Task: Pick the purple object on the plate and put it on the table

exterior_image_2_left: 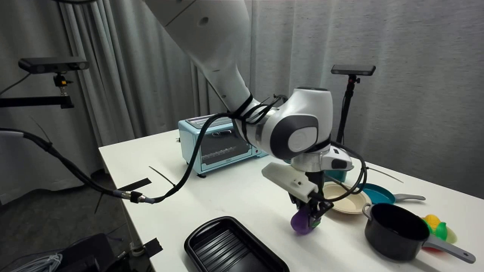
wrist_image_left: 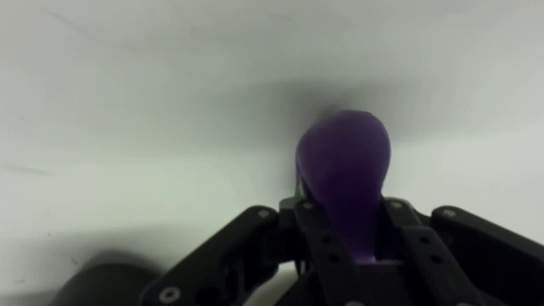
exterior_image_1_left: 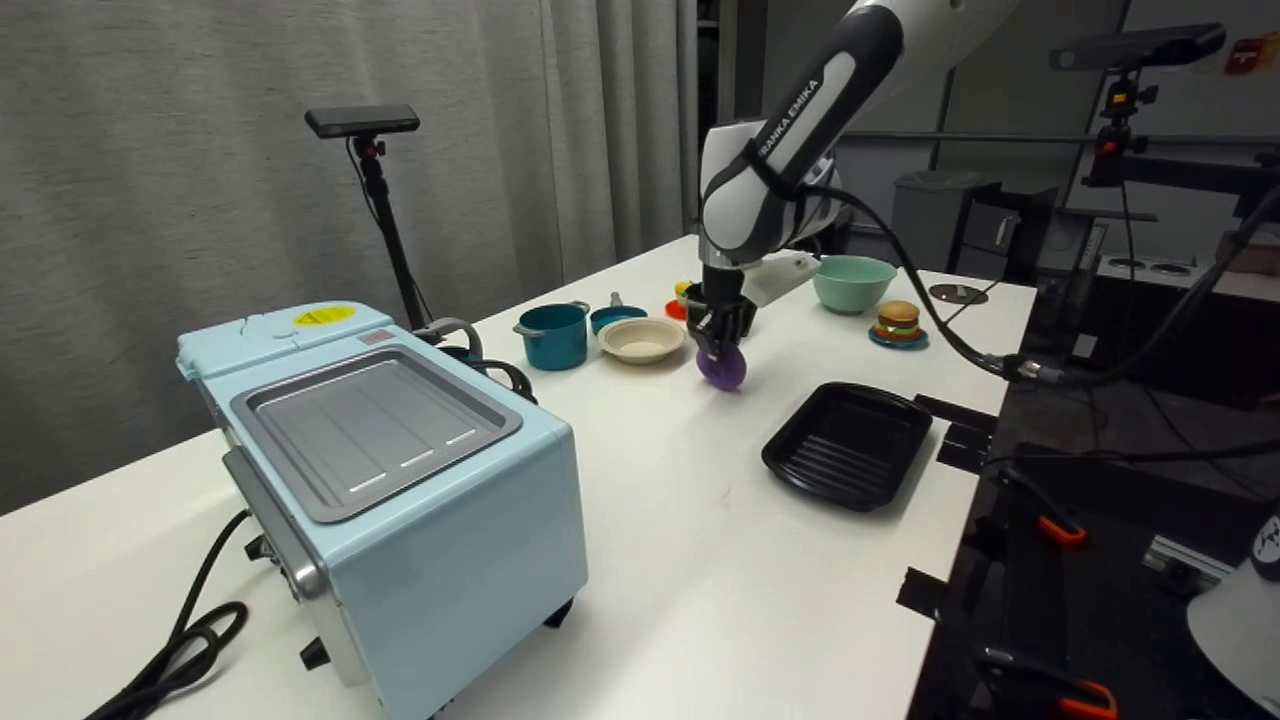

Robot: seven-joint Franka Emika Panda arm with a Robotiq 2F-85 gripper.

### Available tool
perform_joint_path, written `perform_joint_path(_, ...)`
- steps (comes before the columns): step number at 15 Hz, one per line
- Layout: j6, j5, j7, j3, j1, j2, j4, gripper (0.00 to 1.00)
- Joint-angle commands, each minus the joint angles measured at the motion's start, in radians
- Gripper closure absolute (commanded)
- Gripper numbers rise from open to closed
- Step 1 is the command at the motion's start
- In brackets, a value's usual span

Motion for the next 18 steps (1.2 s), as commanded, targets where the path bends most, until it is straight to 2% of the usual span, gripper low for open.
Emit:
perform_joint_path(1,0.068,-0.048,0.001,-0.018,0.015,-0.093,-0.182,0.94)
perform_joint_path(7,0.077,-0.102,0.017,-0.024,0.028,-0.178,-0.303,0.94)
perform_joint_path(8,0.066,-0.114,0.024,-0.027,0.032,-0.186,-0.312,0.49)
perform_joint_path(10,0.068,-0.124,0.015,-0.025,0.029,-0.206,-0.333,0.42)
perform_joint_path(15,0.070,-0.140,-0.017,-0.016,0.019,-0.278,-0.377,0.04)
perform_joint_path(18,0.070,-0.137,-0.029,-0.013,0.016,-0.335,-0.403,0.00)
